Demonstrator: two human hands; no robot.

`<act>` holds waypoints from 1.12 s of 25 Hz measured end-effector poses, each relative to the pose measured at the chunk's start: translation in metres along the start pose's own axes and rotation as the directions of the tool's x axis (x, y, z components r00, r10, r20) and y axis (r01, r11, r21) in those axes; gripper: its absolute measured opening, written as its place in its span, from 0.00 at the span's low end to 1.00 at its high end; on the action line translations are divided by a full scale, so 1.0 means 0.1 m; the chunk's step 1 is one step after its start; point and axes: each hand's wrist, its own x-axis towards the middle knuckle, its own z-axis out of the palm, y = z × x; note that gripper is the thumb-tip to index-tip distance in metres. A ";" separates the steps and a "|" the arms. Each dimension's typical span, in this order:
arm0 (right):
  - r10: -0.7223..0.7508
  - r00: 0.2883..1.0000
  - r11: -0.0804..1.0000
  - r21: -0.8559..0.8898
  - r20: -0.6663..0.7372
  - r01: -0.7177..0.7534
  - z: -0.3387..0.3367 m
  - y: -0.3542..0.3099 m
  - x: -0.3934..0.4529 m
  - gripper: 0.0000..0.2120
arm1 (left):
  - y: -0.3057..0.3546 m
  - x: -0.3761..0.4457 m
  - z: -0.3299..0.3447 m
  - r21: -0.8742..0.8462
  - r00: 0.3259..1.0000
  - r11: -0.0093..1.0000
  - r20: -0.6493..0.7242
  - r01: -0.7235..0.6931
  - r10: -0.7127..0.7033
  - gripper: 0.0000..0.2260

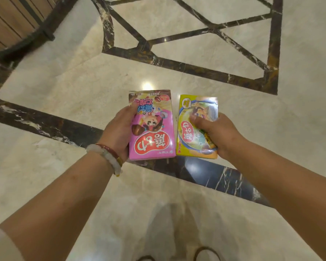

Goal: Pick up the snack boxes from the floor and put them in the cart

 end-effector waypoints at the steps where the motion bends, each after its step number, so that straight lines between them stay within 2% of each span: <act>1: 0.003 1.000 1.000 -0.005 -0.003 -0.003 -0.01 -0.24 -0.18 0.09 | 0.21 -0.21 0.06 0.019 1.000 0.999 0.014 -0.027 0.027 0.18; 4: -0.002 0.999 1.000 -0.030 -0.035 0.001 -0.11 -1.08 -0.85 0.16 | 0.91 -0.92 0.27 0.041 0.993 0.993 0.046 -0.106 0.104 0.20; 7: -0.039 0.998 0.999 -0.015 -0.053 0.039 -0.22 -2.06 -1.57 0.13 | 1.73 -1.71 0.52 0.038 0.987 0.990 0.087 -0.138 0.134 0.22; 9: -0.084 0.995 0.996 -0.015 -0.058 0.083 -0.26 -2.69 -2.02 0.12 | 2.33 -2.24 0.70 0.042 0.979 0.986 0.129 -0.162 0.155 0.19; 13: -0.189 0.980 0.982 -0.025 -0.057 0.188 -0.28 -3.88 -2.78 0.25 | 3.36 -3.24 1.01 -0.003 0.960 0.969 0.131 -0.249 0.247 0.08; 16: -0.273 0.962 0.961 -0.050 -0.032 0.271 -0.33 -4.74 -3.40 0.19 | 3.95 -3.93 1.25 -0.021 0.936 0.951 0.173 -0.309 0.307 0.11; 19: -0.362 0.932 0.925 -0.131 -0.019 0.356 -0.47 -5.48 -3.90 0.21 | 4.50 -4.46 1.57 -0.025 0.897 0.918 0.205 -0.396 0.392 0.11; 23: -0.471 0.880 0.871 -0.182 -0.054 0.455 -0.75 -6.29 -4.46 0.14 | 5.17 -4.87 2.04 -0.047 0.830 0.870 0.278 -0.491 0.483 0.11; 28: -0.537 0.817 0.843 -0.183 -0.211 0.506 -1.20 -6.72 -4.91 0.14 | 5.59 -5.05 2.64 -0.034 0.739 0.829 0.434 -0.559 0.516 0.15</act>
